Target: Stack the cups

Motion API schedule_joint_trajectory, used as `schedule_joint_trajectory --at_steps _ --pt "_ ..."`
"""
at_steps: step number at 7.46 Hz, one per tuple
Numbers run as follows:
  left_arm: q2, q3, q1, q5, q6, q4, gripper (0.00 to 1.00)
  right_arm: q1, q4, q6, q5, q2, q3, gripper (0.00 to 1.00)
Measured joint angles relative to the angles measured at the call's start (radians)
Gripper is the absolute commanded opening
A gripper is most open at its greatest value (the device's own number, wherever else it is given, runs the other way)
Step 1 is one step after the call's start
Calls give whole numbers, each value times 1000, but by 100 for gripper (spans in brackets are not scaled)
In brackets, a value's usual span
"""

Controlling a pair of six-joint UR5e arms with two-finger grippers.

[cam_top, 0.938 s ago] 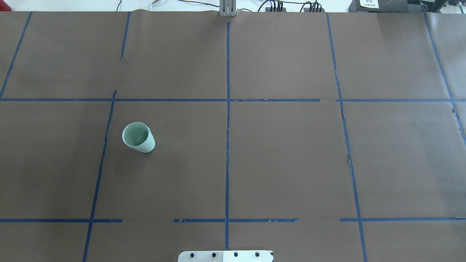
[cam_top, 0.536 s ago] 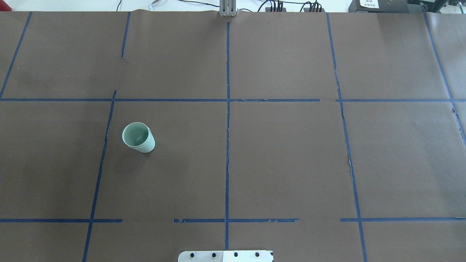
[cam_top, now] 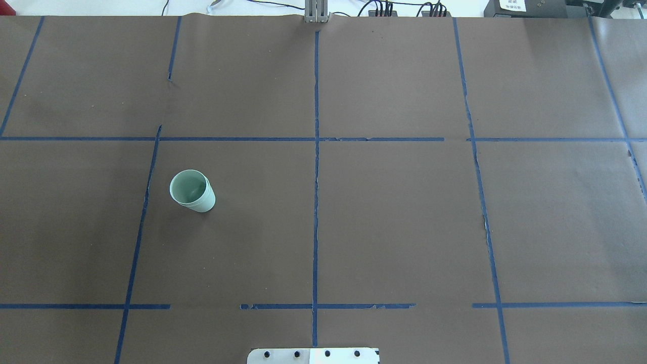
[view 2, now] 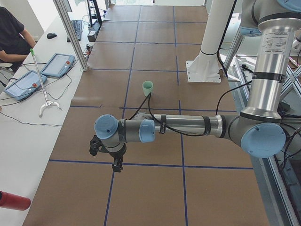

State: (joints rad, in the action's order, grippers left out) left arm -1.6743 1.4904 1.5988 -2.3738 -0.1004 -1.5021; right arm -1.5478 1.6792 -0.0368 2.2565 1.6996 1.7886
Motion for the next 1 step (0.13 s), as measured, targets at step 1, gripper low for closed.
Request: schedule_joint_trajectory --at_steps 1 --pt "0 4 0 2 0 -1 100 0 0 0 0 0 0 100"
